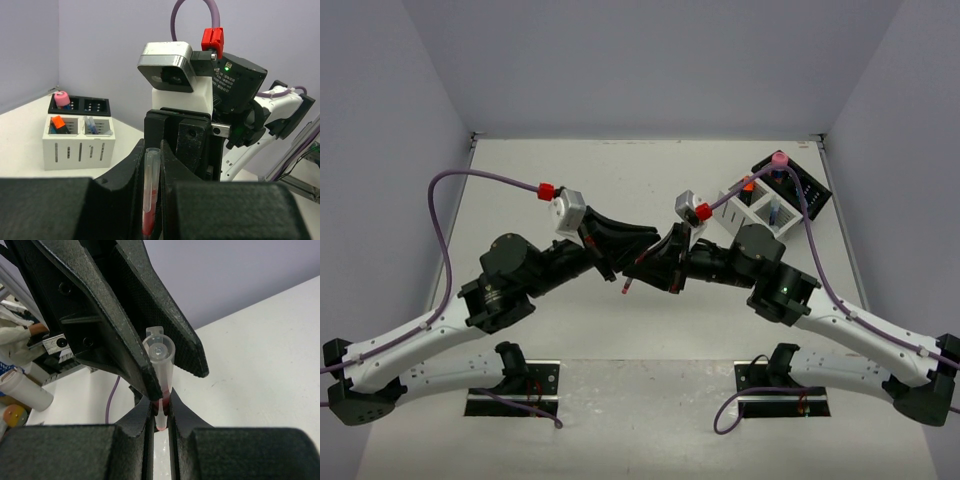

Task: Sort the stationery into containers
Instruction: Close the pen cap on the pen.

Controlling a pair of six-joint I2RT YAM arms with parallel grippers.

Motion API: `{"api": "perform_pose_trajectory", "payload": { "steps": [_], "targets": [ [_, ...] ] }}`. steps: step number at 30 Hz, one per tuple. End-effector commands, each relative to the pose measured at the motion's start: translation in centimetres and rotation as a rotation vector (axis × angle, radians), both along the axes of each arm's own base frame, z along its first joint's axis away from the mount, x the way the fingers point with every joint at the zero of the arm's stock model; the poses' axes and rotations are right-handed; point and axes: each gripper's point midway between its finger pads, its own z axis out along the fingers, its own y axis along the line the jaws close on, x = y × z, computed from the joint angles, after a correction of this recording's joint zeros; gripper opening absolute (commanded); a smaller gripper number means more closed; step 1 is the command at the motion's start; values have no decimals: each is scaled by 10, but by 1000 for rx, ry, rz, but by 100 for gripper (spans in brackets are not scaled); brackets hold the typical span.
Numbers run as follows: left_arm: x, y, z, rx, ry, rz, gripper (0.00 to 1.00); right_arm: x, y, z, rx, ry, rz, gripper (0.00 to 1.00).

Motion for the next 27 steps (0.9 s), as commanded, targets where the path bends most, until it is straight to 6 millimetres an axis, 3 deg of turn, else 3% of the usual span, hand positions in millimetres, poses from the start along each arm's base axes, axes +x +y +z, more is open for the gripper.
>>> {"api": "perform_pose_trajectory", "payload": {
  "steps": [1, 9, 18, 20, 24, 27],
  "targets": [
    [-18, -4, -50, 154, 46, -81, 0, 28, -2, 53, 149, -106, -123, 0],
    [-19, -16, -68, 206, 41, -119, 0, 27, -2, 49, 139, -118, -117, 0],
    [6, 12, -37, 100, 82, 84, 0, 16, -6, 12, 51, -104, -70, 0],
    [4, 12, -32, 88, 67, 71, 0, 13, -7, 9, 43, -99, -60, 0],
    [-3, 10, -19, 78, 45, 31, 13, 7, -11, 8, 38, -100, -42, 0],
    [-3, 14, -16, 65, 46, 42, 10, 5, -15, 9, 43, -105, -47, 0]
  ]
}}
